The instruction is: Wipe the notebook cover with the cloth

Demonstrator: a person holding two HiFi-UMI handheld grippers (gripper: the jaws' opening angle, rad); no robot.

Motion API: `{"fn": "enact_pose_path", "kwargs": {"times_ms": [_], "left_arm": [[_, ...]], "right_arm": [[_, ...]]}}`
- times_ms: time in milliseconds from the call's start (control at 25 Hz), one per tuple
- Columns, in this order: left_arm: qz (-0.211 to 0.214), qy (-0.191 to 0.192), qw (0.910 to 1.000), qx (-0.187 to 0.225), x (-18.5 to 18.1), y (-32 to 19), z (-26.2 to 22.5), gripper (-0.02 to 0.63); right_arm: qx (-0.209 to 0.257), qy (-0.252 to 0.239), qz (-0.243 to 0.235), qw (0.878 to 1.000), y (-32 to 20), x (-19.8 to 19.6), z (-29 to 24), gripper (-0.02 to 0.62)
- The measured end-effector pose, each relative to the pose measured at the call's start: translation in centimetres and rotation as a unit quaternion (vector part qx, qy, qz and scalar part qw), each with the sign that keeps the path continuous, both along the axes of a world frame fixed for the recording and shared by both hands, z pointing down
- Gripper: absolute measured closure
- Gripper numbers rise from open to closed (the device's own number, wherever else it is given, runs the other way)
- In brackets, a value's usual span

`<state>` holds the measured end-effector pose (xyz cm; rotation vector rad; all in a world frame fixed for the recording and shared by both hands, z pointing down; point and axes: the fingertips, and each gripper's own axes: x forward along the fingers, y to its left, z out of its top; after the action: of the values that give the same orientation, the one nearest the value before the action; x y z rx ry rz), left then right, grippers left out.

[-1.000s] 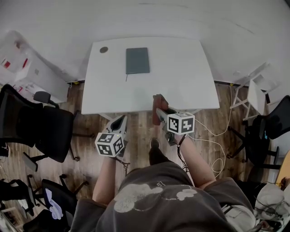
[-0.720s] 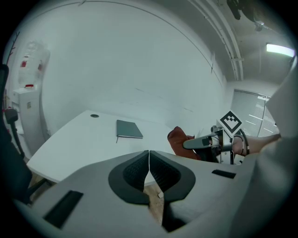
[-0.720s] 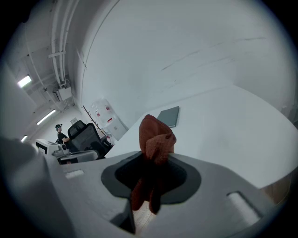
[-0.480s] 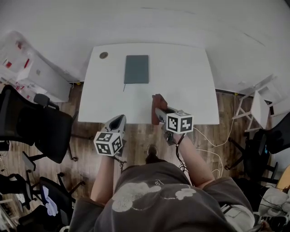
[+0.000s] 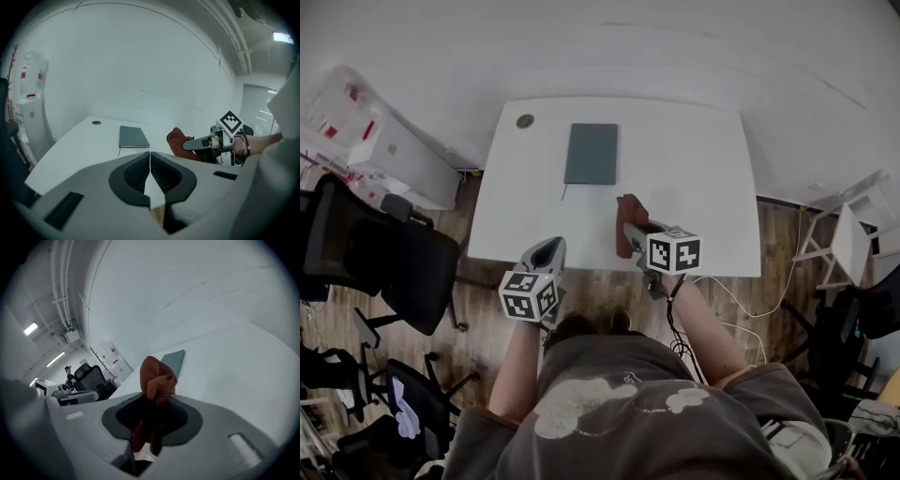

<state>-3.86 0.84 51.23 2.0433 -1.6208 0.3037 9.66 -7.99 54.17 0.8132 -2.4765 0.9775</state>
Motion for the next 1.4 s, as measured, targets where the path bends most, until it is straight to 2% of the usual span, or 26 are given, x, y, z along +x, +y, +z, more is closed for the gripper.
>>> {"fn": "enact_pose_path", "kwargs": {"times_ms": [160,320,720,1120,1400], "left_arm": [[0.004,-0.001,1.0000,-0.001,-1.0,-1.4,0.2,0.604],[0.017,0.002,0.9998,-0.003,-1.5,-3.2,0.8,0.604],[0.077,0.014,0.9969,-0.012,-3.8,-9.3,2.1,0.604],[0.108,0.011,0.9933,-0.040,-7.5,-15.1,4.5,0.604],[0.136,0.008,0.9884,-0.067,-8.2,-18.4,6.9,0.604]], "right_arm": [[-0.002,0.005,0.001,1.000,-1.0,-0.7,0.4,0.494],[-0.001,0.009,0.020,1.000,-2.1,-0.4,0.4,0.494],[-0.002,0.022,0.080,0.997,-6.4,-2.3,0.7,0.494],[-0.007,0.035,0.125,0.991,-9.9,-4.7,1.4,0.494],[-0.010,0.045,0.152,0.987,-12.2,-5.7,1.4,0.493]]}}
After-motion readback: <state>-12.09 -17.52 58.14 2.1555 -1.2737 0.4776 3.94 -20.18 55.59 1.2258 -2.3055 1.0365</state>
